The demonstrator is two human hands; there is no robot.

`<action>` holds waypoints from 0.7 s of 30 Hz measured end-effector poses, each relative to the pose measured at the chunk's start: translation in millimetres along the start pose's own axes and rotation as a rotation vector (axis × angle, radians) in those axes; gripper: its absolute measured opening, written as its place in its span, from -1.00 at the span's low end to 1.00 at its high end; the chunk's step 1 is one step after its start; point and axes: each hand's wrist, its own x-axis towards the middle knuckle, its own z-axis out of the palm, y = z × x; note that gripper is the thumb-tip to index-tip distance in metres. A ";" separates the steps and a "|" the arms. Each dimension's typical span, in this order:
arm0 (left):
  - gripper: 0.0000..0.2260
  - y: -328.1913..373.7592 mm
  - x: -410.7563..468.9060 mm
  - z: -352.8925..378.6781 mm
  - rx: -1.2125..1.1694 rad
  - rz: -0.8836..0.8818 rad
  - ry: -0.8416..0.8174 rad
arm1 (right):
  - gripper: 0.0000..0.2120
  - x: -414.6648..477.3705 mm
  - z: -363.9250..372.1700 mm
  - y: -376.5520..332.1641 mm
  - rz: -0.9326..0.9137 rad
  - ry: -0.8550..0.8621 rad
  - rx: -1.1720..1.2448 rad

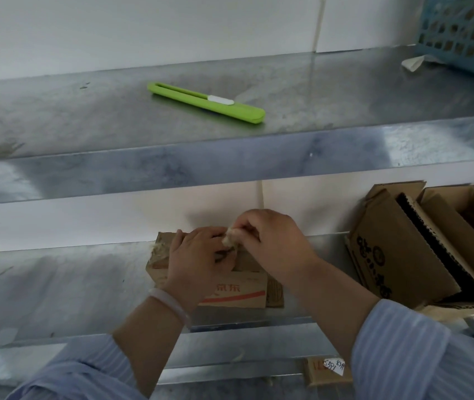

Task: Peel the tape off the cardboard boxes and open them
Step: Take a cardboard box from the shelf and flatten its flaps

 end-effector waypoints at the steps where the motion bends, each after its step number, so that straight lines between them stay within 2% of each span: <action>1: -0.52 -2.1 1.2 -1.5 -0.035 -0.005 -0.024 | -0.91 2.6 0.2 -2.1 0.069 0.002 0.063; 5: -0.81 -2.4 3.5 -12.7 -0.184 -0.015 -0.120 | -0.99 4.0 5.1 1.3 0.229 0.037 0.217; 10: -0.83 0.1 2.1 -17.7 -0.368 -0.072 -0.051 | -0.91 -1.1 8.8 14.1 0.330 -0.017 0.546; 12: -0.93 -4.2 0.7 -16.1 -0.450 -0.114 -0.052 | -0.85 -5.7 6.3 20.2 0.347 -0.032 0.603; 15: -0.94 -5.8 -2.6 -17.1 -0.607 -0.203 -0.002 | -0.75 -14.1 6.9 25.9 0.328 -0.049 0.664; 17: -0.91 -3.5 -3.8 -21.5 -0.659 -0.274 0.061 | -0.72 -19.2 8.8 25.3 0.311 -0.038 0.561; 19: -0.86 -3.0 -4.4 -24.8 -0.667 -0.308 0.127 | -0.72 -21.7 10.0 23.3 0.250 -0.020 0.322; 21: -0.85 -5.6 -3.8 -23.7 -0.619 -0.307 0.186 | -0.66 -22.7 13.0 20.8 0.134 -0.086 0.074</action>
